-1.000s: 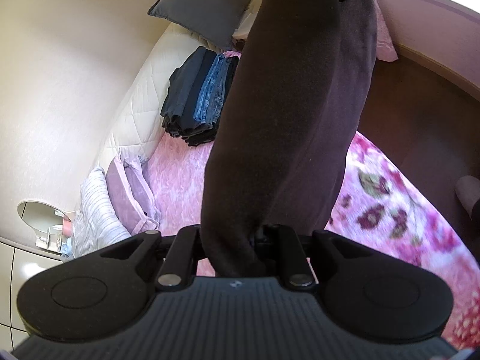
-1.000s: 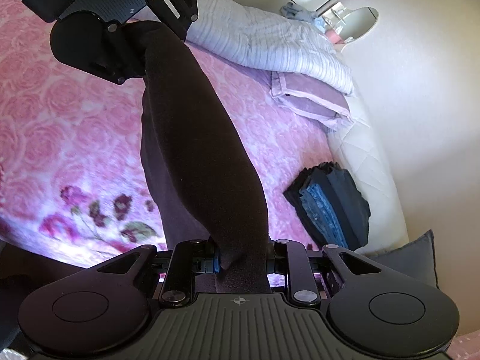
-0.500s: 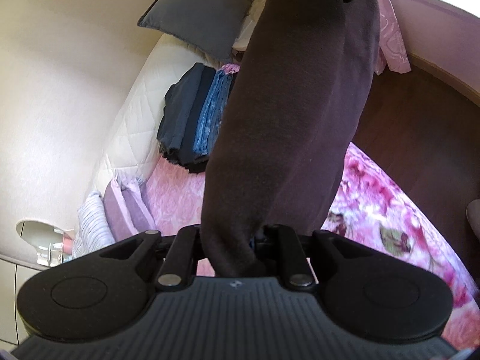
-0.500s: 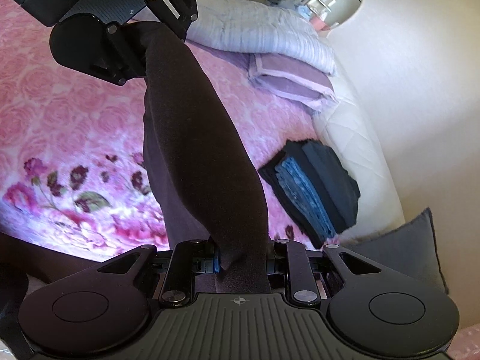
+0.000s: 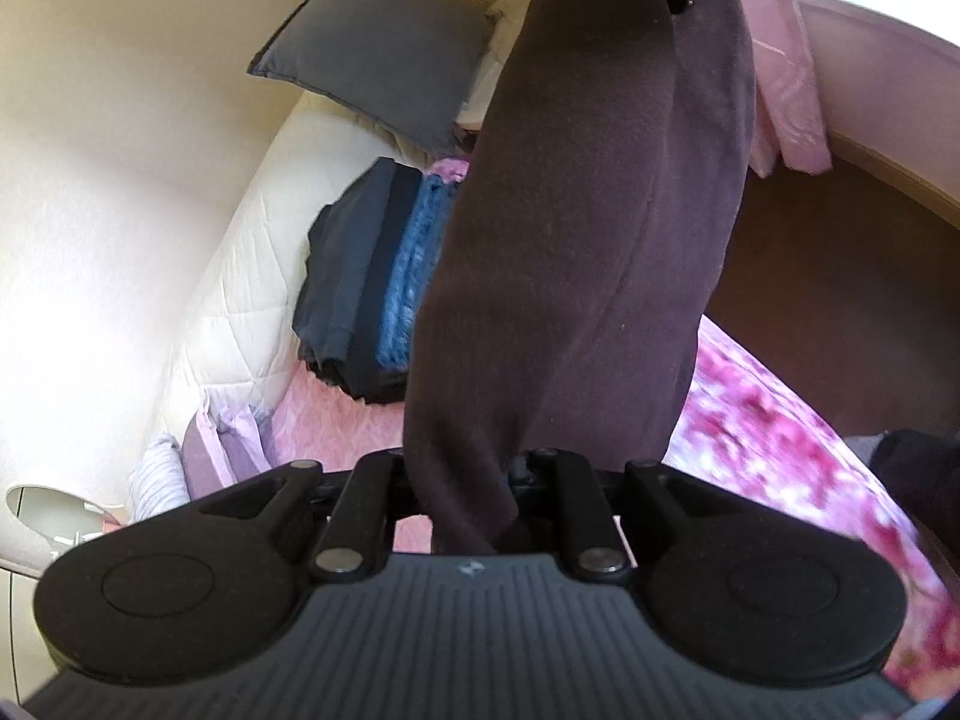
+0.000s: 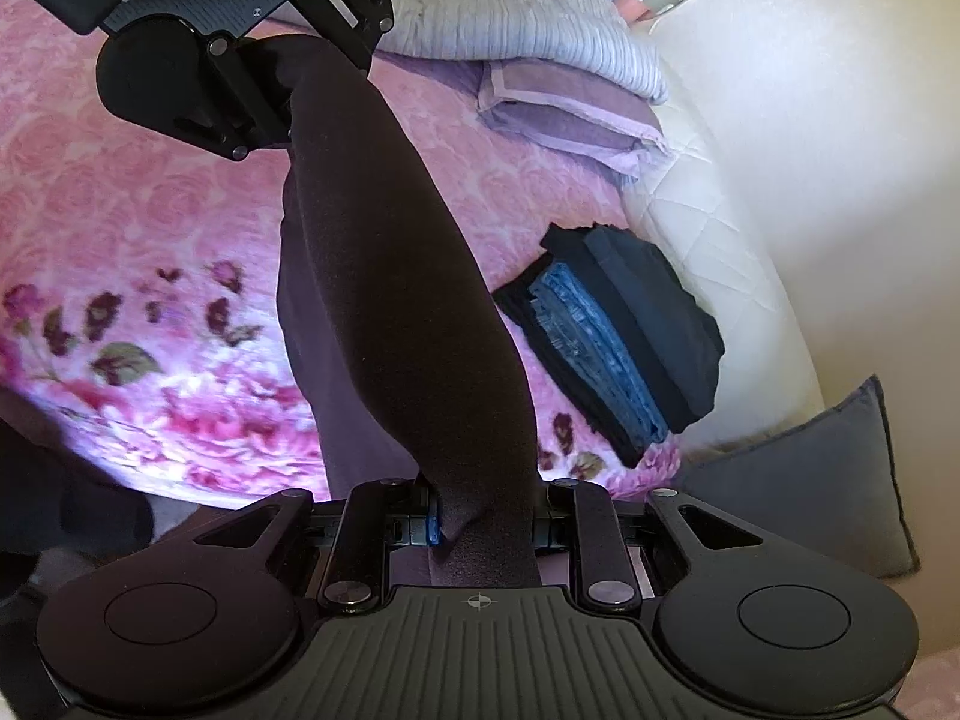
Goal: Fold clothes
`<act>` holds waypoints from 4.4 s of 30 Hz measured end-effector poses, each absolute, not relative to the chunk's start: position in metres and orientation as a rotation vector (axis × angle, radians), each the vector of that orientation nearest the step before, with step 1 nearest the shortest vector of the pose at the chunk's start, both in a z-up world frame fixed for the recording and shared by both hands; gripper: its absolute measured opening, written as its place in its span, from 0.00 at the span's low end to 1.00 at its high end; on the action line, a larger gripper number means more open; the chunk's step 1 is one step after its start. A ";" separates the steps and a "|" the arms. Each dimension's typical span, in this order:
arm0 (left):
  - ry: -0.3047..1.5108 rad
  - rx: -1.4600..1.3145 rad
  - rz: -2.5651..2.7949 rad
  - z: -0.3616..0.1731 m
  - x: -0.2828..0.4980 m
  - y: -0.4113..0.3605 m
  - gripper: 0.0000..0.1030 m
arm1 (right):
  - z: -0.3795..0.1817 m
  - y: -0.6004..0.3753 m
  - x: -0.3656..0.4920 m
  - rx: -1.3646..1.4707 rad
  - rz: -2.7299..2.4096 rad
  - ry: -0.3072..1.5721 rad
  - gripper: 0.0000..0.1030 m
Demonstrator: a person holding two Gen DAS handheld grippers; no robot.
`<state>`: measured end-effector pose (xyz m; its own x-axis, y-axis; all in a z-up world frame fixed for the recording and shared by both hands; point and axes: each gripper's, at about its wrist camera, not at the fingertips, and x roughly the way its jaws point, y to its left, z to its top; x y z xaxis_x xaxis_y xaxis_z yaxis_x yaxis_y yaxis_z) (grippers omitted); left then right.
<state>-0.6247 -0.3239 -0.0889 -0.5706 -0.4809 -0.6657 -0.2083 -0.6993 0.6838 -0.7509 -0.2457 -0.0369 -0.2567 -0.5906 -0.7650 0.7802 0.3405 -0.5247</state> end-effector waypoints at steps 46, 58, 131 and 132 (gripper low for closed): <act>-0.726 1.424 -2.089 -0.198 -0.985 -0.664 0.29 | -0.180 -0.599 -1.176 -0.240 -1.003 1.359 0.56; -0.792 1.385 -2.126 -0.185 -0.986 -0.666 0.07 | -0.158 -0.616 -1.168 -0.032 -1.060 1.375 0.11; 0.249 1.320 -2.040 -0.146 -1.011 -0.721 0.24 | -0.134 -0.662 -1.243 1.008 -1.261 0.543 0.49; 0.247 1.319 -2.038 -0.147 -1.010 -0.719 0.24 | -0.134 -0.661 -1.245 1.021 -1.268 0.528 0.49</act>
<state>-1.0101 -0.7193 -0.1469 -0.2487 -0.4425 -0.8616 0.6353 -0.7460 0.1997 -1.2448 -0.6606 -0.1337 0.2658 -0.5236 -0.8094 0.9434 -0.0315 0.3302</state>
